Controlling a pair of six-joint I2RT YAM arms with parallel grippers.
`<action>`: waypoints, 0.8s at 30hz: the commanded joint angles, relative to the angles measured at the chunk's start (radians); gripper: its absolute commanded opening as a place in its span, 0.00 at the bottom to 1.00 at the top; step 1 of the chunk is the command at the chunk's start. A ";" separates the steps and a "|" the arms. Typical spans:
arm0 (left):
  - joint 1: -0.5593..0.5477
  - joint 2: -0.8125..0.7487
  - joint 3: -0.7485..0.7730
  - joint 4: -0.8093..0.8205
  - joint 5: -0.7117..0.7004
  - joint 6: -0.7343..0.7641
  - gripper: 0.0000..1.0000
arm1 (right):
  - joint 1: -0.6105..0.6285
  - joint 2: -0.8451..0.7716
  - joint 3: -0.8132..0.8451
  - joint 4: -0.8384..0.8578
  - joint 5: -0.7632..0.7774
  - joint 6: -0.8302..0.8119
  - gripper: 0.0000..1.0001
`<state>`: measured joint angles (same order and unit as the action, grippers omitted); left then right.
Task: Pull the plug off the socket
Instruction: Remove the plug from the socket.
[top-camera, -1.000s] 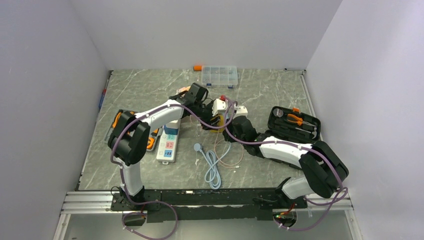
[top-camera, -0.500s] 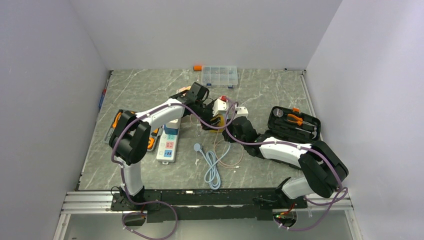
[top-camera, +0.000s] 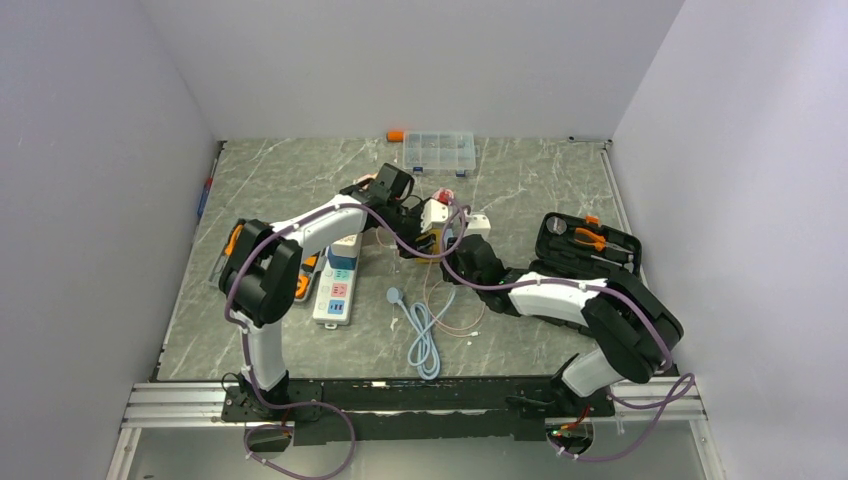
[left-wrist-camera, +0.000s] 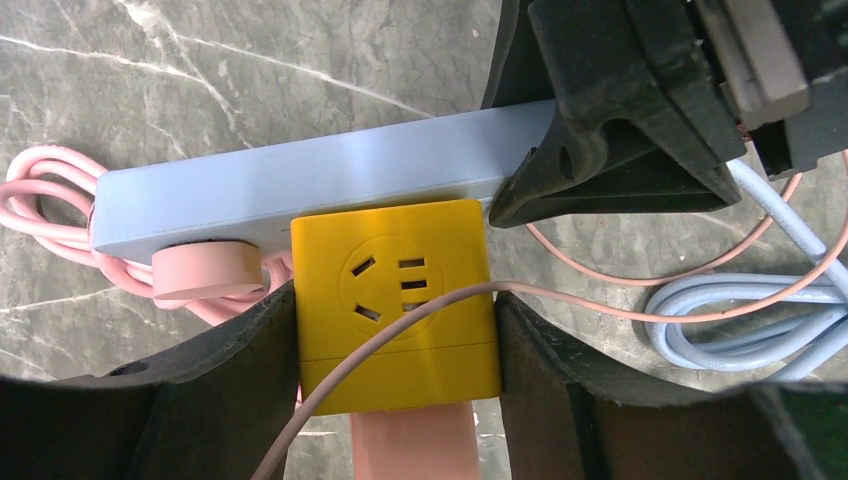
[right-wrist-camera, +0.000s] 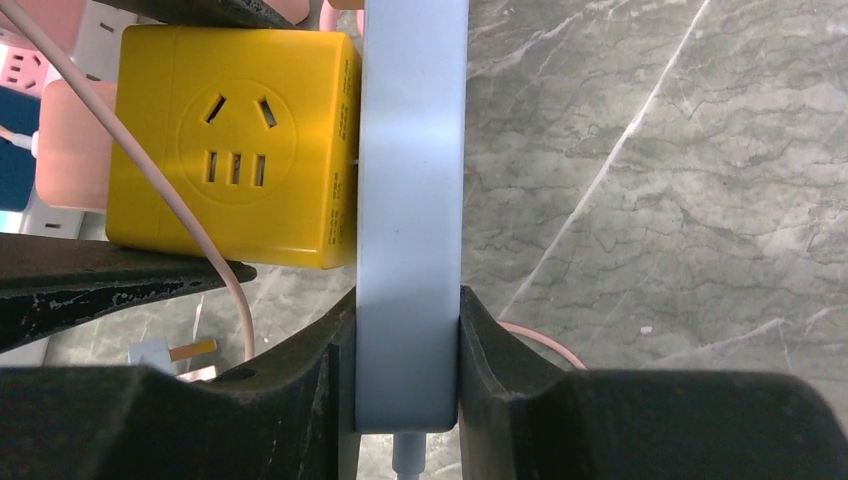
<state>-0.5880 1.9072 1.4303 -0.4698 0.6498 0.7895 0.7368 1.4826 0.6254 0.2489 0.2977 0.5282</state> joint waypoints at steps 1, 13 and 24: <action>0.061 -0.079 -0.054 -0.164 -0.064 0.065 0.00 | -0.052 0.030 0.013 -0.108 0.240 0.030 0.00; 0.089 -0.119 -0.111 -0.208 -0.074 0.209 0.00 | -0.057 0.056 0.003 -0.159 0.298 0.043 0.00; 0.098 -0.105 -0.080 -0.217 -0.072 0.169 0.00 | -0.059 0.082 0.003 -0.151 0.285 0.049 0.00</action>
<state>-0.4824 1.8534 1.3453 -0.6559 0.5812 0.9489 0.6998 1.5517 0.6369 0.1852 0.4870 0.5739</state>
